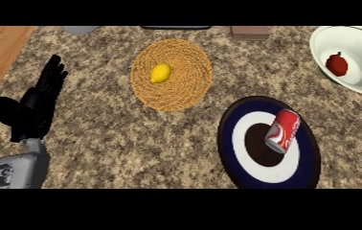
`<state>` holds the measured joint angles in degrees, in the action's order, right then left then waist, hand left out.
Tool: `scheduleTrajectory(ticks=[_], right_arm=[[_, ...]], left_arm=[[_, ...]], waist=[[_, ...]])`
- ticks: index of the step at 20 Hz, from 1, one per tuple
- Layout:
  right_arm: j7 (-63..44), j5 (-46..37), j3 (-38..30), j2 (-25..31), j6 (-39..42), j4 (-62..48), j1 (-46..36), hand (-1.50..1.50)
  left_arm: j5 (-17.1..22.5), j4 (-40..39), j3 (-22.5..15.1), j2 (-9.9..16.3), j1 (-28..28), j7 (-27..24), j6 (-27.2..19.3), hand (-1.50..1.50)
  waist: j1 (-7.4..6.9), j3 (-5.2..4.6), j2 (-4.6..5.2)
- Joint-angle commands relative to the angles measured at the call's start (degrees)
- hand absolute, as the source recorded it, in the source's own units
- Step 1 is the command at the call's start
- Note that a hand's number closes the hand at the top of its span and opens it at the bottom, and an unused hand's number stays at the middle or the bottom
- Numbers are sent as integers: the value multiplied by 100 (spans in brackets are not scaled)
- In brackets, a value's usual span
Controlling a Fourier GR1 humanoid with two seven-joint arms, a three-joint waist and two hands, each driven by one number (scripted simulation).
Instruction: Pick the bell pepper from the plate and place it in the bowl
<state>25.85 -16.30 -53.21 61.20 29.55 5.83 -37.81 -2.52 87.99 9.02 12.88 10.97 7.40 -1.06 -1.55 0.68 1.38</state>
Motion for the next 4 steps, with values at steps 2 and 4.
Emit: scheduleTrajectory(ticks=[2, 4], right_arm=[[233, 212, -173, 146, 711, 48, 371, -150], [288, 362, -311, 280, 971, 40, 541, -150]], left_arm=[[-72, 116, -83, -93, 100, 151, -121, 0], [-21, -81, 21, -69, -41, 2, -82, 0]], waist=[[-6, 5, -19], [28, -3, -22]])
